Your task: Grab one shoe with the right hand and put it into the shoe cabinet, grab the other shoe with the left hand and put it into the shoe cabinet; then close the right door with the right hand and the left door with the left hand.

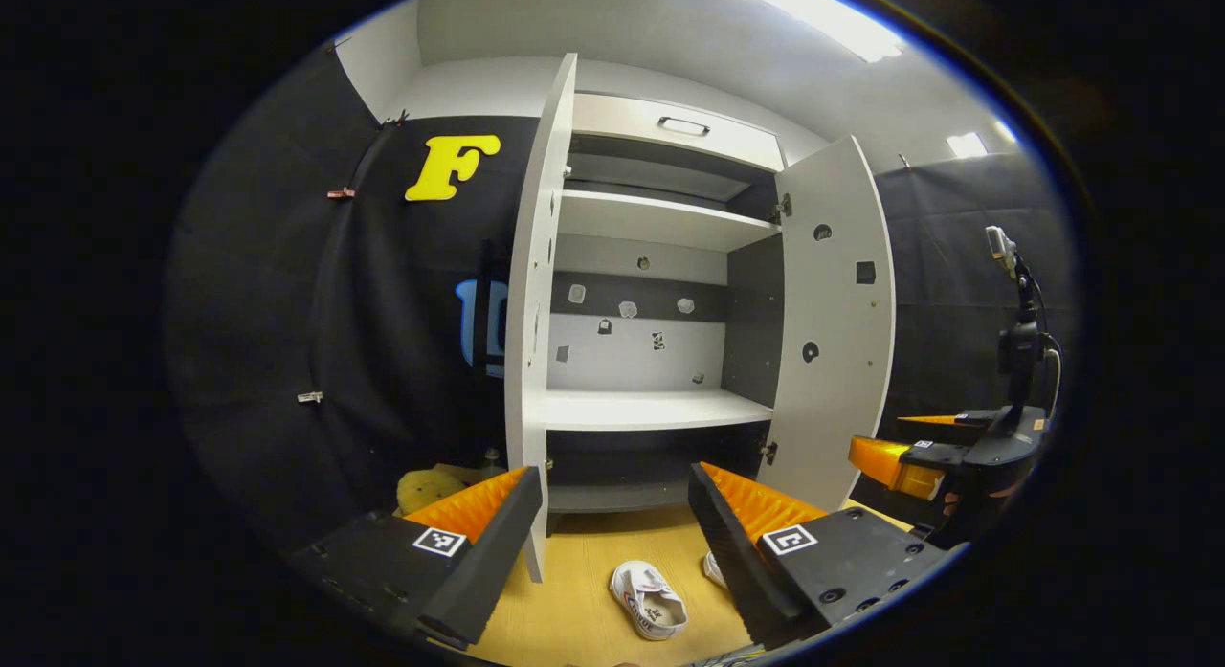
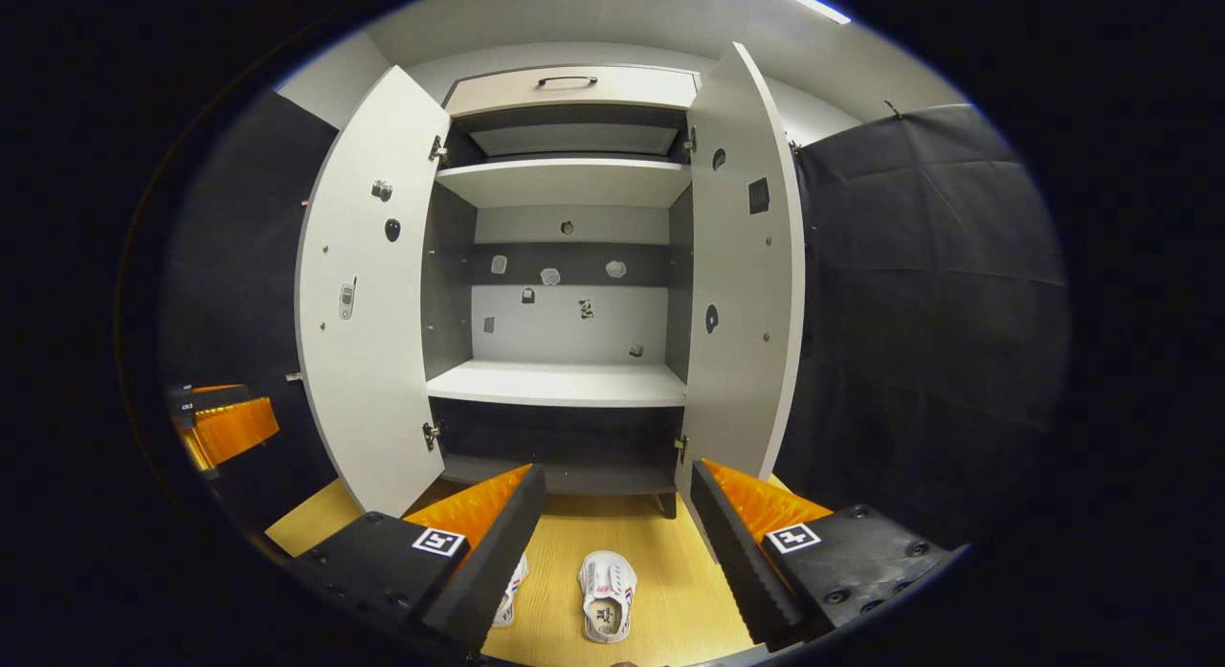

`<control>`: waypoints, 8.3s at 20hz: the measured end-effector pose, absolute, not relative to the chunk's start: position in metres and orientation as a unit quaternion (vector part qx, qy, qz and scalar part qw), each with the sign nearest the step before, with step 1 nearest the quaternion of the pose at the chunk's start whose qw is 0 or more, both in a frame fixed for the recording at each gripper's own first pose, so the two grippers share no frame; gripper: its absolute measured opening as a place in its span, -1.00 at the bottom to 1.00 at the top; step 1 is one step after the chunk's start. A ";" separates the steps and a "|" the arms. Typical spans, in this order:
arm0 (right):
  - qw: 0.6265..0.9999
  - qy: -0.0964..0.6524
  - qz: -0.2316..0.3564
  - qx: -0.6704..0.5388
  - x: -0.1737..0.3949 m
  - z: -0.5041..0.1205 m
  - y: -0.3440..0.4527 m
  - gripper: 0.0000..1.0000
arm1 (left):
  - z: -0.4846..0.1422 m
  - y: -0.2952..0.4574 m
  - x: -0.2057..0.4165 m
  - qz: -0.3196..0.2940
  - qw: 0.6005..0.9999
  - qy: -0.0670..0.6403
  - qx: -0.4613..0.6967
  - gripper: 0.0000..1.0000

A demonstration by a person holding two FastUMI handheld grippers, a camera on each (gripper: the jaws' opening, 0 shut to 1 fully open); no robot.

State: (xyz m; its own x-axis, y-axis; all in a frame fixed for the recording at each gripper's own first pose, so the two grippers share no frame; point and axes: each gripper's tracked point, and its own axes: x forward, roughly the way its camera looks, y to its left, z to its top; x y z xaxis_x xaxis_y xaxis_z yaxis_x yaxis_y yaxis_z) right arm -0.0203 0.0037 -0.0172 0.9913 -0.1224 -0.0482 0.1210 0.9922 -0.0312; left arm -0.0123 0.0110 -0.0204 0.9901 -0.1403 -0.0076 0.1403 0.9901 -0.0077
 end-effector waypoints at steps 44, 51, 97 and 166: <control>0.935 0.354 0.017 0.012 0.059 -0.404 0.033 0.92 | -0.192 0.017 0.008 0.030 0.978 0.205 -0.033 0.94; 0.943 0.332 -0.035 0.017 0.098 -0.409 0.013 0.84 | -0.197 0.003 0.019 0.015 0.977 0.212 -0.031 0.93; 0.994 0.054 0.046 -0.083 0.278 0.048 0.047 -0.91 | -0.129 0.015 0.000 0.011 0.994 0.109 0.014 0.93; 0.976 0.211 -0.054 -0.010 -0.058 -0.204 -0.104 0.98 | -0.413 -0.028 0.127 -0.014 0.937 0.339 0.081 0.89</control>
State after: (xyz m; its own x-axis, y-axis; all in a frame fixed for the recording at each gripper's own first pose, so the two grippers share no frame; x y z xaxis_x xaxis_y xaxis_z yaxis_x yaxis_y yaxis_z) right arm -0.0580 -0.1044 -0.2037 0.9053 -0.1092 -0.4104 0.1009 0.9940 -0.0421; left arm 0.1275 -0.0283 -0.4126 0.7702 0.0295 -0.6371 0.0807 0.9864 0.1432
